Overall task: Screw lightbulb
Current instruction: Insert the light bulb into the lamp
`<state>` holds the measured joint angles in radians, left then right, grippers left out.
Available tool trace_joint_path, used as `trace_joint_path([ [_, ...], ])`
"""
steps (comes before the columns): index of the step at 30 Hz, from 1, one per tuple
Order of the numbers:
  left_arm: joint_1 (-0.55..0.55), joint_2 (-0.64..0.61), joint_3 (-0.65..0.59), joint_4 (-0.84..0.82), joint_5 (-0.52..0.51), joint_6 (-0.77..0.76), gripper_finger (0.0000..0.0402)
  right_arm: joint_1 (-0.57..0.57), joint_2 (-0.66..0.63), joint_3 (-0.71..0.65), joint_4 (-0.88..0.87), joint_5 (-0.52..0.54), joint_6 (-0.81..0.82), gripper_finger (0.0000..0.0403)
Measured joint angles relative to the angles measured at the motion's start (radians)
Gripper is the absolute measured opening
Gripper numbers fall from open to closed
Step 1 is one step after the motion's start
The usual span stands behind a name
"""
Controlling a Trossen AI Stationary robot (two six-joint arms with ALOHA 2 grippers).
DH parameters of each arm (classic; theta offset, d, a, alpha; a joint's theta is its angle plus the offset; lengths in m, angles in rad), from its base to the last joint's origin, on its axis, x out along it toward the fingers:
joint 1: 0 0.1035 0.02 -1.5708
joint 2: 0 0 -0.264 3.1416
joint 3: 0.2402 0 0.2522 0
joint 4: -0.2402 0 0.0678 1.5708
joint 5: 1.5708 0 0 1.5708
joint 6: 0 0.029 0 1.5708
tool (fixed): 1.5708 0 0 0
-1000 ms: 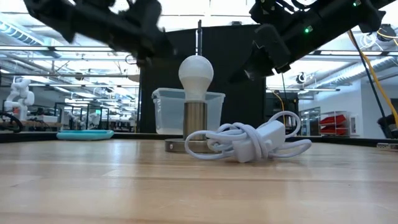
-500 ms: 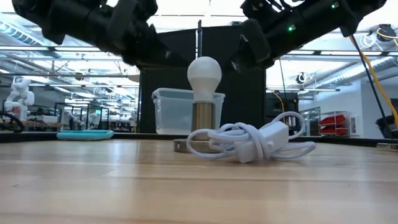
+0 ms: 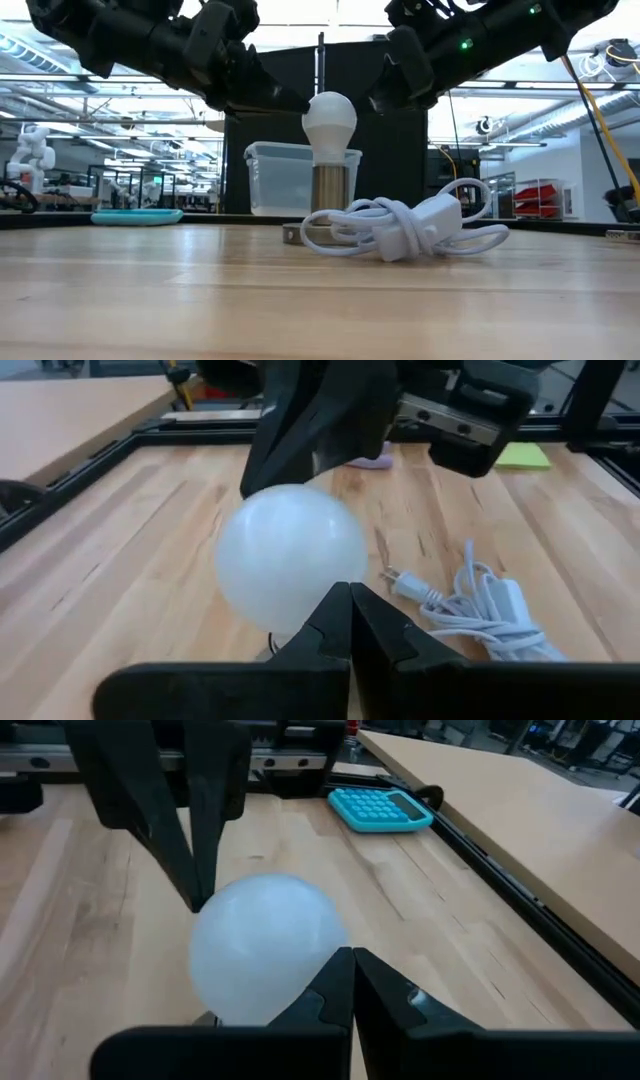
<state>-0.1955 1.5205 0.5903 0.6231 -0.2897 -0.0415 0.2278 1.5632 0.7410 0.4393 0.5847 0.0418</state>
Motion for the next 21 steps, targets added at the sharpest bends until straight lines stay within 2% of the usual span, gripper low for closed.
trace_joint_path([
  [8,0.016,0.014,0.0,0.0,-0.005,-0.025,0.0,0.036,-0.002,0.0,-0.022,0.035,0.029,0.0],
  [12,0.016,0.014,0.0,-0.01,-0.07,-0.027,0.0,0.062,-0.003,0.0,-0.051,0.07,0.046,0.0],
  [17,0.025,0.019,0.0,-0.018,-0.15,-0.044,0.0,0.094,0.0,0.001,-0.063,0.006,0.062,0.0],
  [21,0.045,0.017,0.0,-0.011,-0.153,-0.087,0.0,0.113,0.001,0.0,-0.068,0.02,0.061,0.0],
])
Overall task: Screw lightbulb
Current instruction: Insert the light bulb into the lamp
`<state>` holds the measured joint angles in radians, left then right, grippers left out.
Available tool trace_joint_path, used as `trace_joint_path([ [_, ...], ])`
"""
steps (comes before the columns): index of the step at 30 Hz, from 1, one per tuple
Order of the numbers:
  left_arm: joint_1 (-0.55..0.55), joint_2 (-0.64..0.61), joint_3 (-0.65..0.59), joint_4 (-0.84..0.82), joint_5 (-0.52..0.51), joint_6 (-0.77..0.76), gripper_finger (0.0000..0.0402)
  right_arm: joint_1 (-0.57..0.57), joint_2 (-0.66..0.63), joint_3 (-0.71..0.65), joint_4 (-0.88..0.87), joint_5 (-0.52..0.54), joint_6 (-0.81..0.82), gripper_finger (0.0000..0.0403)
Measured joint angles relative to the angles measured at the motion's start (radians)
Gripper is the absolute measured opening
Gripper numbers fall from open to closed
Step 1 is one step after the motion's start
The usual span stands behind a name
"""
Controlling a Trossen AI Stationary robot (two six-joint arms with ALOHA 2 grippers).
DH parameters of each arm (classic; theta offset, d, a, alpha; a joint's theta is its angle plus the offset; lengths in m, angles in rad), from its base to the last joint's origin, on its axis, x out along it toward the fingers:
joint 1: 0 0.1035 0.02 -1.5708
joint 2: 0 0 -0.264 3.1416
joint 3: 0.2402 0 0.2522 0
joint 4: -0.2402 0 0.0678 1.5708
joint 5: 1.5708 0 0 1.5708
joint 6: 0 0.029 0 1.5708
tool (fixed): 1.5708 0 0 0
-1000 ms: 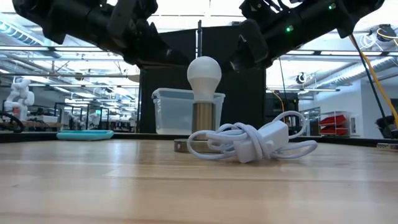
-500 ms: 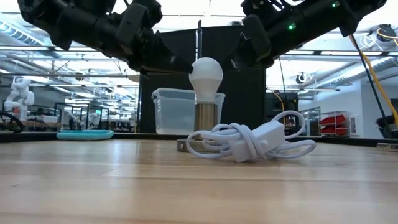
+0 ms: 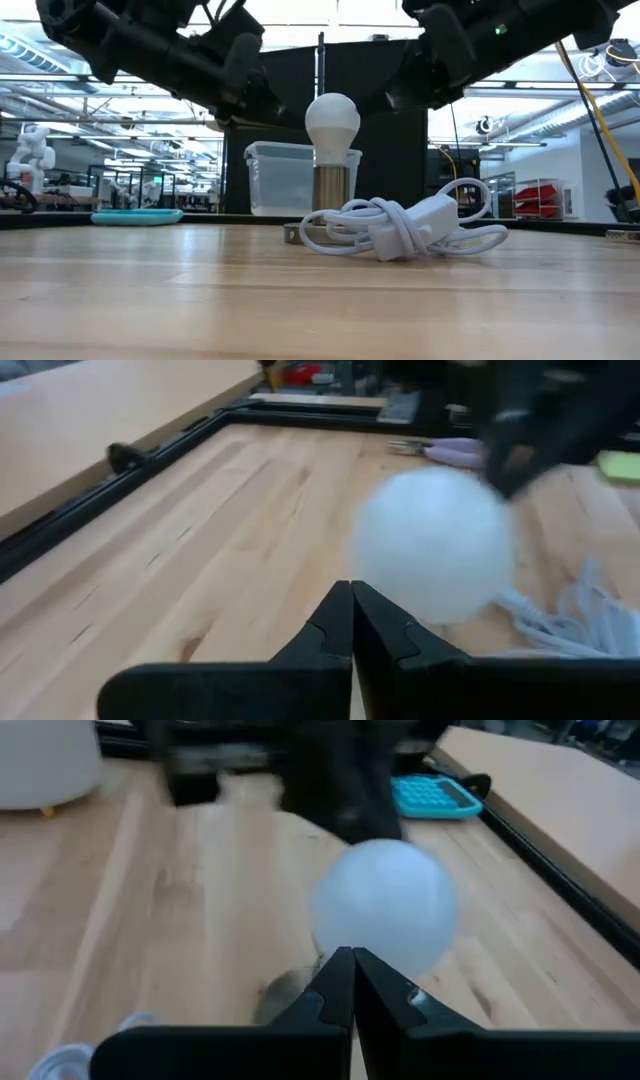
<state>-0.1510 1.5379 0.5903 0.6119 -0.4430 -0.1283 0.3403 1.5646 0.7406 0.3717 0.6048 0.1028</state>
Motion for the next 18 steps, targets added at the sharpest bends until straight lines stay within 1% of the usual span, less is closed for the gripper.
trace_joint_path([
  [5,0.001,-0.006,0.0,0.0,-0.022,-0.004,0.0,0.012,0.0,0.0,-0.042,0.008,0.03,0.0],
  [9,-0.022,-0.053,0.0,0.007,-0.027,0.005,0.0,0.001,0.0,0.0,-0.099,0.019,0.076,0.0],
  [13,-0.07,-0.108,0.0,-0.001,-0.033,0.045,0.0,-0.033,0.0,0.0,-0.107,0.024,0.084,0.0],
  [18,-0.113,-0.113,0.0,0.003,0.03,0.075,0.0,-0.088,0.0,0.0,-0.092,0.026,0.057,0.0],
])
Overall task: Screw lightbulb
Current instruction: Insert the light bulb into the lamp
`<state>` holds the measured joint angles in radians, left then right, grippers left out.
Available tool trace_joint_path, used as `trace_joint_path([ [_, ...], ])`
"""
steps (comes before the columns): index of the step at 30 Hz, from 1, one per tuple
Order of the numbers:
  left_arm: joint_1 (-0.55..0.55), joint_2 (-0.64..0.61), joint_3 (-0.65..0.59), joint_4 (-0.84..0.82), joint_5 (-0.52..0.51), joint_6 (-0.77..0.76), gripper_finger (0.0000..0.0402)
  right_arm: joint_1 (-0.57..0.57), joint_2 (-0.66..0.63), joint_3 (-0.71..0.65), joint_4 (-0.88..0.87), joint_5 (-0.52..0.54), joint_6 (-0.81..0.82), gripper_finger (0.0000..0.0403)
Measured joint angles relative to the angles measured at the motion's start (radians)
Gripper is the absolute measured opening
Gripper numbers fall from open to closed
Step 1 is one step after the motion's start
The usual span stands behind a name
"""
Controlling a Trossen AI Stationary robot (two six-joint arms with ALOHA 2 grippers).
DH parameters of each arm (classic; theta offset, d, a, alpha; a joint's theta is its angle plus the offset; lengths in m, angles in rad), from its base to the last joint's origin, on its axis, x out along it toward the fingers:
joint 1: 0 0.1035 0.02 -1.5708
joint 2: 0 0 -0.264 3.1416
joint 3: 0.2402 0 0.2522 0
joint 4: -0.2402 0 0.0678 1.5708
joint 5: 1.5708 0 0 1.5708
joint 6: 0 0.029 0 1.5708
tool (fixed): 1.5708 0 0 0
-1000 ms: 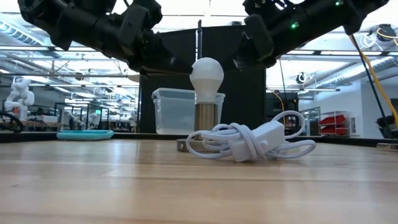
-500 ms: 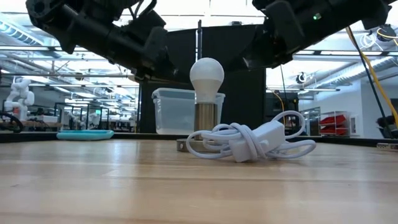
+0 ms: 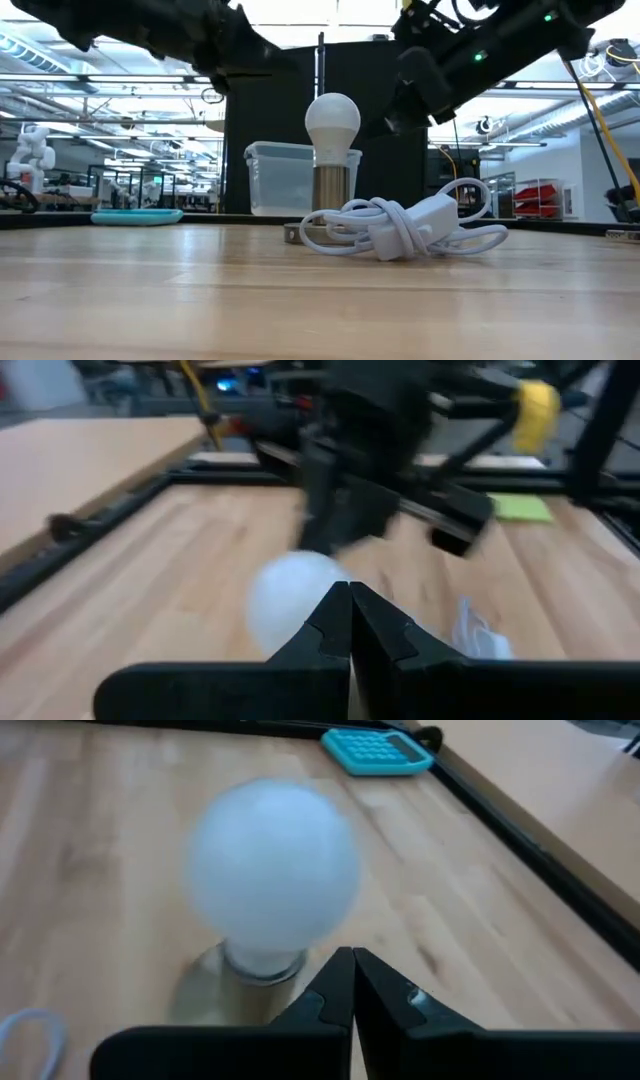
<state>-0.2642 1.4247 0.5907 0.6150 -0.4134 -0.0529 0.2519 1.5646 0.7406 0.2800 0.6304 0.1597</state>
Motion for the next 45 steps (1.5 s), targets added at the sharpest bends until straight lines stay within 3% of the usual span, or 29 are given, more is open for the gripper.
trace_joint_path([
  [8,0.045,0.091,0.0,0.038,0.105,-0.016,0.0,-0.043,-0.001,0.0,0.092,-0.008,-0.076,0.0],
  [14,0.079,0.096,0.0,0.037,0.108,-0.025,0.0,-0.043,-0.001,0.0,0.111,-0.052,-0.081,0.0],
  [23,0.106,0.093,0.0,-0.004,0.054,-0.071,0.0,0.002,-0.003,0.0,0.093,-0.014,-0.06,0.0],
  [28,0.119,0.097,0.0,-0.041,-0.055,-0.093,0.0,0.043,-0.003,0.003,0.086,-0.062,-0.041,0.0],
  [33,0.145,0.097,-0.001,-0.085,-0.07,-0.145,0.0,0.08,-0.001,0.001,0.067,-0.048,-0.028,0.0],
  [45,0.037,-0.046,0.0,-0.051,-0.121,-0.003,0.0,0.054,0.0,0.001,-0.022,-0.028,0.038,0.0],
])
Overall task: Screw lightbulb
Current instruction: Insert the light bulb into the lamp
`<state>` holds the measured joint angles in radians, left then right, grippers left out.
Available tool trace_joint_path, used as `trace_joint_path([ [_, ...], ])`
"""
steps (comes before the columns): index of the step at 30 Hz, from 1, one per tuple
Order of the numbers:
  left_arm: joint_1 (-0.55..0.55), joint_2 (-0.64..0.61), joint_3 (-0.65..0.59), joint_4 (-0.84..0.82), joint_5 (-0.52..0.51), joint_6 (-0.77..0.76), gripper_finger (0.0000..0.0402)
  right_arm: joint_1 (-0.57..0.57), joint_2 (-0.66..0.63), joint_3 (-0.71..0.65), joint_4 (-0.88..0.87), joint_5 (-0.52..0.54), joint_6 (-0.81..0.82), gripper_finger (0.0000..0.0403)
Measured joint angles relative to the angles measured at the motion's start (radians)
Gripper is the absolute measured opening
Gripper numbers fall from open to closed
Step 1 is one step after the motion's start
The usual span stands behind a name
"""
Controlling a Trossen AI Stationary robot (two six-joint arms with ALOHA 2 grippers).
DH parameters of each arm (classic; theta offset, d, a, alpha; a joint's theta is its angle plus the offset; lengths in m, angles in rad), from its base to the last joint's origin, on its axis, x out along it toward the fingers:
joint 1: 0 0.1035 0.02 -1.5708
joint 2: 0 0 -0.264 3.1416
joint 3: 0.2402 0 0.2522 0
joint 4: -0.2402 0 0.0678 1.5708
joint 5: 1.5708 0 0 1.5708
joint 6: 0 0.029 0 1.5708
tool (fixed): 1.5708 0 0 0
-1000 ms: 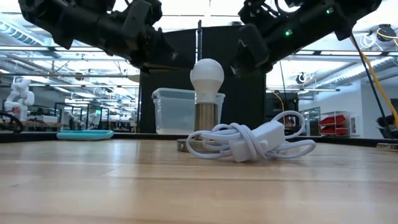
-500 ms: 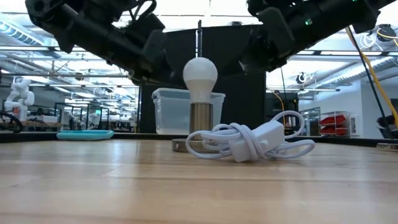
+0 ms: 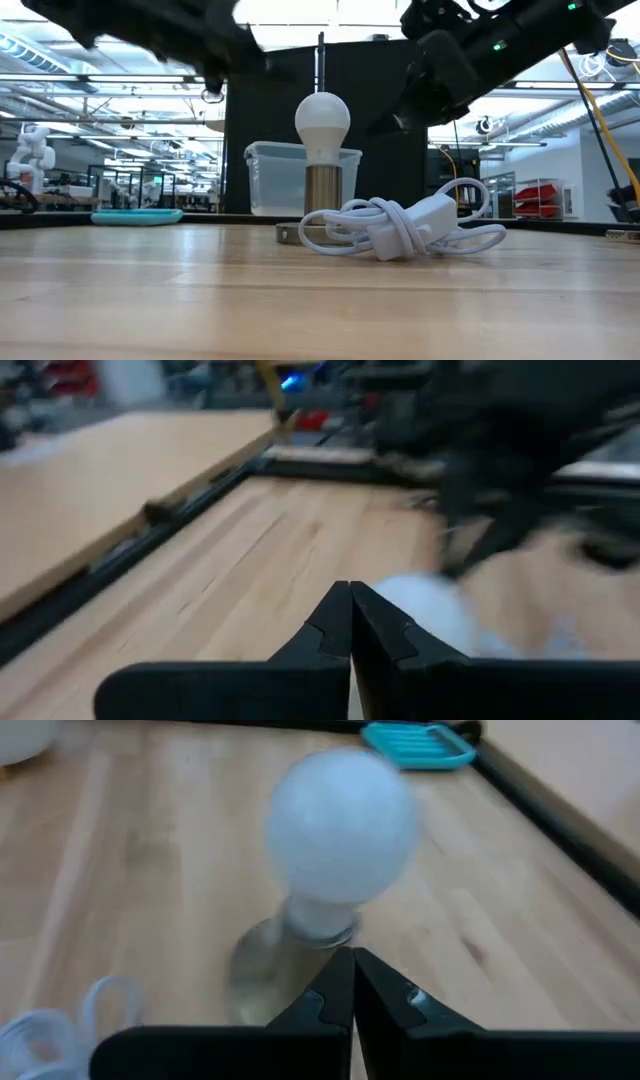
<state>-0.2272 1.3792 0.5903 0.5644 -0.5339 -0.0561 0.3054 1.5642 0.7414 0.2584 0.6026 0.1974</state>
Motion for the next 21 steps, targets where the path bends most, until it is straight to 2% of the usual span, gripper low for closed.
trace_joint_path([
  [4,-0.044,-0.005,0.001,-0.008,0.114,0.021,0.0,-0.052,0.0,0.0,0.021,0.039,-0.036,0.0],
  [7,-0.041,0.038,0.001,-0.002,0.181,-0.005,0.0,-0.092,0.0,0.0,0.056,0.043,-0.076,0.0],
  [12,-0.018,0.106,0.0,0.029,0.214,-0.018,0.0,-0.132,0.0,0.0,0.144,-0.038,-0.137,0.0],
  [21,0.043,0.135,0.0,0.034,0.248,-0.051,0.0,-0.129,0.0,0.0,0.164,-0.117,-0.157,0.0],
])
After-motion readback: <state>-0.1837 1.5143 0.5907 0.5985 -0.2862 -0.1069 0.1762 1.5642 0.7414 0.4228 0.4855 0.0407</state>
